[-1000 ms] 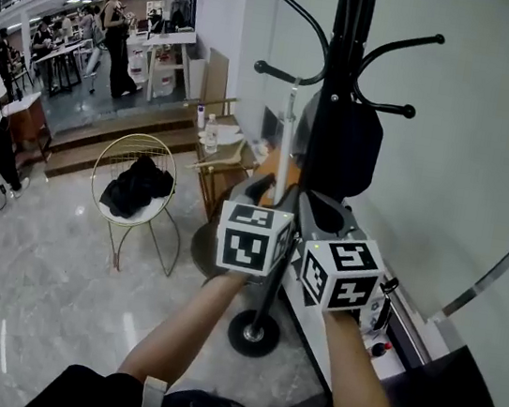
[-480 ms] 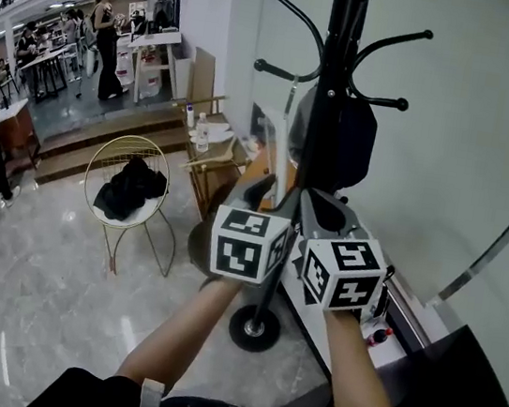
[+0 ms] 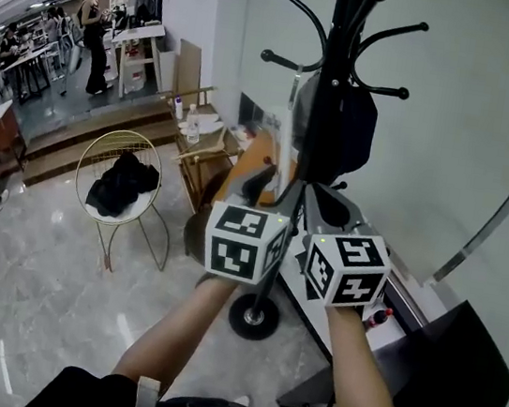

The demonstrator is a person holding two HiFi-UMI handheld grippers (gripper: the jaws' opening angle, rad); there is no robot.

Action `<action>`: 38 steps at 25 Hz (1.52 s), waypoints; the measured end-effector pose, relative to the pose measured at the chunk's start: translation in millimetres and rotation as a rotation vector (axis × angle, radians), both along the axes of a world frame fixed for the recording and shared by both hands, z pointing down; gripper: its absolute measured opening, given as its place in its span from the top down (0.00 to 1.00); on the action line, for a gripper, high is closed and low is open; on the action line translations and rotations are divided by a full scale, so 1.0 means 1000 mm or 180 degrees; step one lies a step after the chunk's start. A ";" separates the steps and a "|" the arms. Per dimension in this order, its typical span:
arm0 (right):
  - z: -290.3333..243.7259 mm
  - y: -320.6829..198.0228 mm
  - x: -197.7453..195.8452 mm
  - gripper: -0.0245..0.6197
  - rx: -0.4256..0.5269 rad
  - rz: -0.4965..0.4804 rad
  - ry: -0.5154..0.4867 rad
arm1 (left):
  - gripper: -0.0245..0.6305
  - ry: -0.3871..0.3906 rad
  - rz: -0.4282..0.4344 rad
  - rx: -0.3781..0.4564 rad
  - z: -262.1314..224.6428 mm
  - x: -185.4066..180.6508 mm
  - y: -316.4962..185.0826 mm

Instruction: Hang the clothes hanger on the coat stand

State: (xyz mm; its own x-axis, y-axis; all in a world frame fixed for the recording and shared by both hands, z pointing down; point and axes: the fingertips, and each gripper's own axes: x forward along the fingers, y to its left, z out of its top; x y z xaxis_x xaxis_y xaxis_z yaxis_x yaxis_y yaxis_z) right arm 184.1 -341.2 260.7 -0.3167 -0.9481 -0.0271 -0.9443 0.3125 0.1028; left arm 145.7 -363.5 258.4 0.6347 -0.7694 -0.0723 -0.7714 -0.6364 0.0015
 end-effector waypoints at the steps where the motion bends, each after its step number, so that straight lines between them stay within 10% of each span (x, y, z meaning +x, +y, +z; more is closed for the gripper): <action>1: 0.000 0.003 -0.001 0.97 -0.0002 0.0018 -0.0001 | 0.72 0.0005 0.0024 -0.0004 0.000 -0.001 0.003; 38: 0.038 0.115 -0.077 0.97 -0.0264 0.0305 -0.0264 | 0.80 -0.0250 0.0465 -0.0241 0.043 -0.076 0.119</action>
State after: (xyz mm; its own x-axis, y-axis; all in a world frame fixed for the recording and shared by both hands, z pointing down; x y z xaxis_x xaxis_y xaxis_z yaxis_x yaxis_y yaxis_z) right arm 107.1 -226.2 298.6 -0.2245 -0.9740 0.0302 -0.9745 0.2246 0.0007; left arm 69.4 -244.6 301.0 0.7414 -0.6701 0.0366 -0.6704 -0.7420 -0.0031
